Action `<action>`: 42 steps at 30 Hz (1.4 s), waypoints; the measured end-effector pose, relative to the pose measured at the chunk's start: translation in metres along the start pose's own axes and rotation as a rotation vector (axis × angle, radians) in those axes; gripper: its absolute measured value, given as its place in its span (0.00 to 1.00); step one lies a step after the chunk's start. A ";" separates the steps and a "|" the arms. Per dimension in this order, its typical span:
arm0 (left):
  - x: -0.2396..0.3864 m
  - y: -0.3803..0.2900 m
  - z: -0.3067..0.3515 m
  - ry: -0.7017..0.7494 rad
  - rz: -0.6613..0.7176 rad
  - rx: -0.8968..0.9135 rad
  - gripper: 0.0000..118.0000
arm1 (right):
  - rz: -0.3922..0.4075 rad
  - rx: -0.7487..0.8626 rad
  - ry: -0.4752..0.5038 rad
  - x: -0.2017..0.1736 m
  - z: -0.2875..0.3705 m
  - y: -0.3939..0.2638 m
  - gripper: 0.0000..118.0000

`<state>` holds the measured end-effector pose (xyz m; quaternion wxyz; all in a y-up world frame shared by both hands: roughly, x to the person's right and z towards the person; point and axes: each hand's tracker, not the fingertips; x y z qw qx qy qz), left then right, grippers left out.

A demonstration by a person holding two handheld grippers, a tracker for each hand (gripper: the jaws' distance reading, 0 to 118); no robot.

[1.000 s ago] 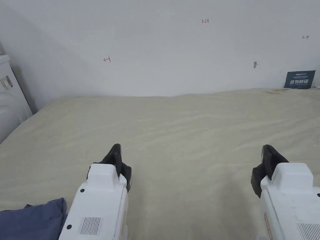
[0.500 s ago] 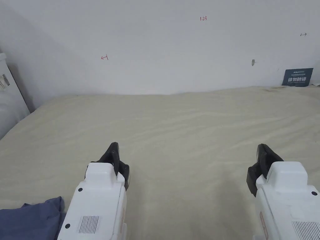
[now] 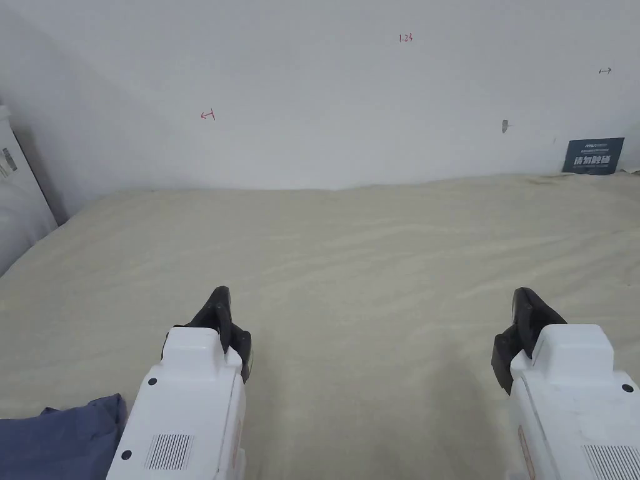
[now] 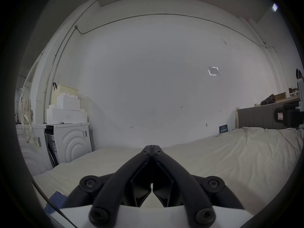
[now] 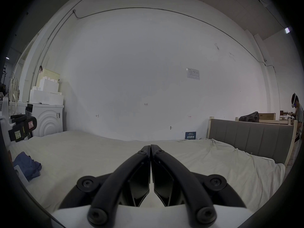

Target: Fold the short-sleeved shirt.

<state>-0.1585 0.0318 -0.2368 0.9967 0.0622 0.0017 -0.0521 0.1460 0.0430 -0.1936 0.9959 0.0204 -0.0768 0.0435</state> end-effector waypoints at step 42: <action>-0.001 -0.002 0.002 0.035 -0.011 0.033 1.00 | -0.031 0.016 -0.023 0.002 0.004 0.002 1.00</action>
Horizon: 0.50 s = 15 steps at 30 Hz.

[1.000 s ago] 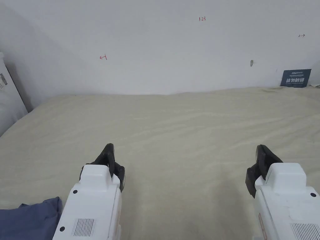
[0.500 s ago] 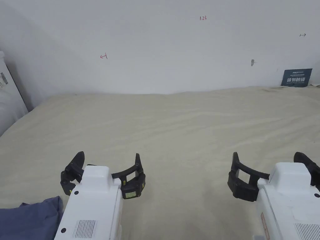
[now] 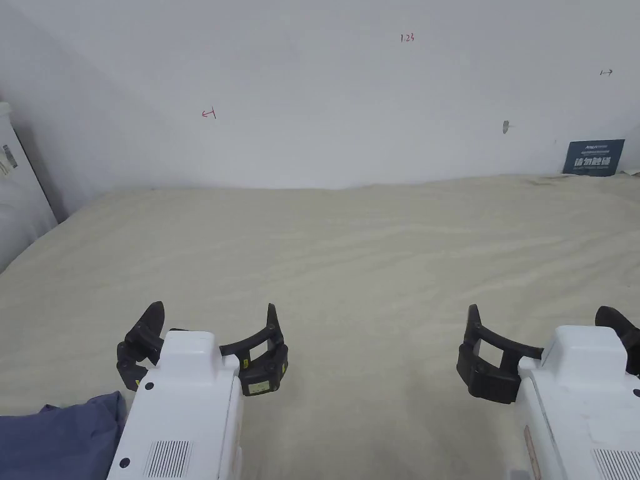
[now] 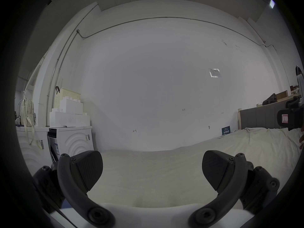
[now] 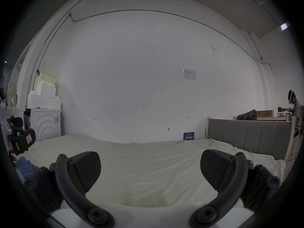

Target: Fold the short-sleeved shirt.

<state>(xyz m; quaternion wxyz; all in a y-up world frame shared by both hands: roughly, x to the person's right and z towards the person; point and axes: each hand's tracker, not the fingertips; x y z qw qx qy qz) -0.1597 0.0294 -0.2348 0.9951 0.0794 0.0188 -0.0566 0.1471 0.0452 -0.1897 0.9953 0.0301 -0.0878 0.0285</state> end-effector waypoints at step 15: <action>-0.006 0.000 0.002 0.012 -0.005 0.006 1.00 | 0.005 0.005 0.002 -0.002 0.001 0.001 1.00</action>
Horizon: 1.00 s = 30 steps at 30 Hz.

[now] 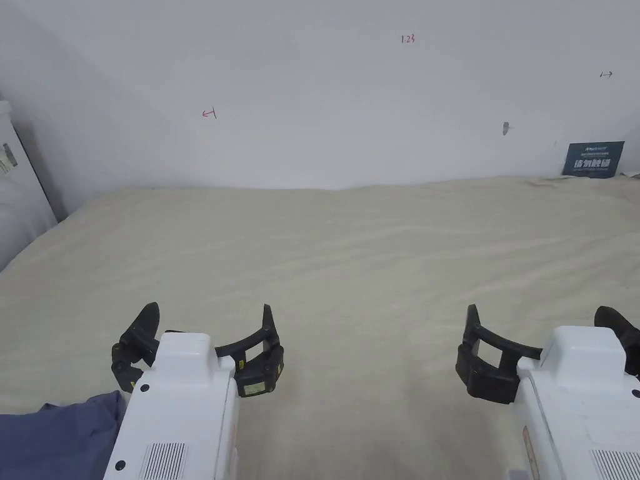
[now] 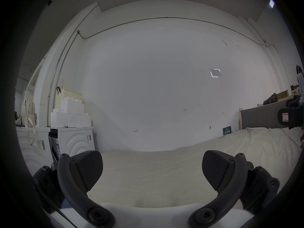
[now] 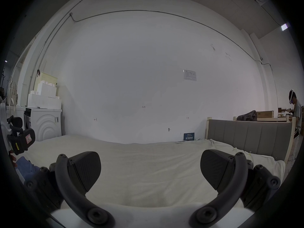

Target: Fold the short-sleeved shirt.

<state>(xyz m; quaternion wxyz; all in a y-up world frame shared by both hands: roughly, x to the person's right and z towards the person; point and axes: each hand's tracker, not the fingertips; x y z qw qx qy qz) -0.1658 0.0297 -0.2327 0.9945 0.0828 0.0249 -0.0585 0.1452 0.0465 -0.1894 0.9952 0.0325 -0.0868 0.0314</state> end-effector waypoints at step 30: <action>0.000 -0.002 0.002 0.012 -0.024 0.006 1.00 | 0.001 0.000 -0.004 0.000 0.000 -0.001 1.00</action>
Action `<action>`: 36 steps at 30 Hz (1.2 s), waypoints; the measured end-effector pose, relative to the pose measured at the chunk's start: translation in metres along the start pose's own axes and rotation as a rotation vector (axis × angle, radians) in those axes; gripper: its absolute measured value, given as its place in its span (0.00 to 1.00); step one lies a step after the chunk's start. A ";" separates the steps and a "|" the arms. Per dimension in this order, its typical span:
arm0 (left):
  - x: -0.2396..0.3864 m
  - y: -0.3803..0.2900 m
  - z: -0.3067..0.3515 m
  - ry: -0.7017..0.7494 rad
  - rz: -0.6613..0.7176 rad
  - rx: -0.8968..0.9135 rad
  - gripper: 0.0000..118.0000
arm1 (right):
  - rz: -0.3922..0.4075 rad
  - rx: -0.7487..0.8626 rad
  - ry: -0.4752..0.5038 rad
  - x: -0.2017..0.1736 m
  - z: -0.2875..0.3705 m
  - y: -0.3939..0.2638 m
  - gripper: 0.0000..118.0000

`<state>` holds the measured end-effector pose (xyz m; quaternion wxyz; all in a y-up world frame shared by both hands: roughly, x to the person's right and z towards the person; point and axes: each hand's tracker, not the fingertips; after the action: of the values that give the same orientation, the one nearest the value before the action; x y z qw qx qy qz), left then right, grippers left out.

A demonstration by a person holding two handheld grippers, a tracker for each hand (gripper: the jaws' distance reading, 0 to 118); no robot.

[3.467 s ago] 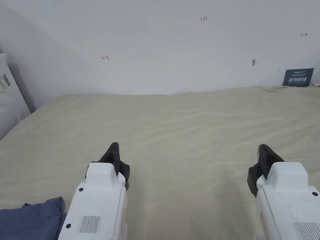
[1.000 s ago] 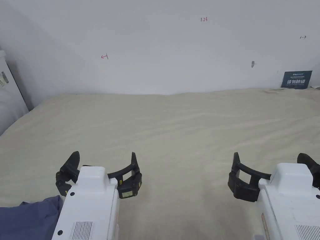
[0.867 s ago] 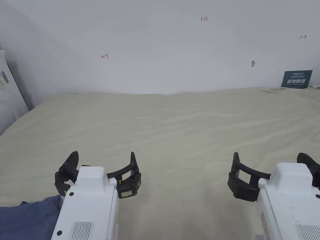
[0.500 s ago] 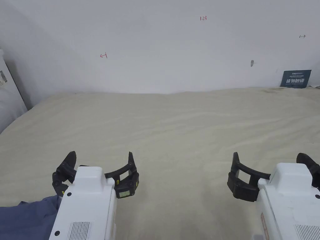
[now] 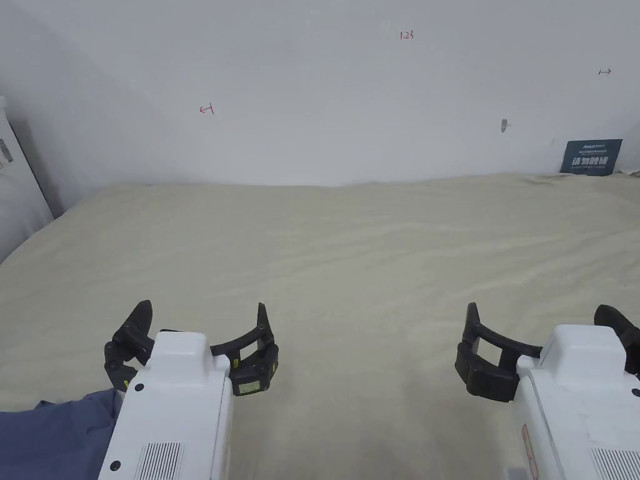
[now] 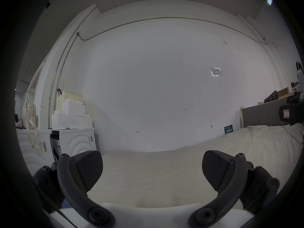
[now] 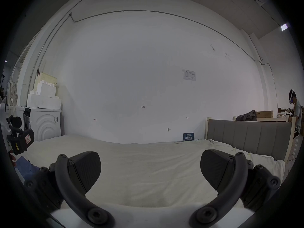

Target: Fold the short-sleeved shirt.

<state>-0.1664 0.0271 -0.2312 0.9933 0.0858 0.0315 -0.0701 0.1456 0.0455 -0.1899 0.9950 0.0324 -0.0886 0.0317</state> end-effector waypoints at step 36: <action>-0.003 -0.002 0.001 0.005 -0.014 0.005 1.00 | 0.001 -0.027 -0.012 -0.003 0.002 0.005 1.00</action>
<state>-0.1692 0.0249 -0.2303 0.9926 0.0880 0.0344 -0.0769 0.1423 0.0500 -0.1883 0.9948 0.0193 -0.0949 0.0310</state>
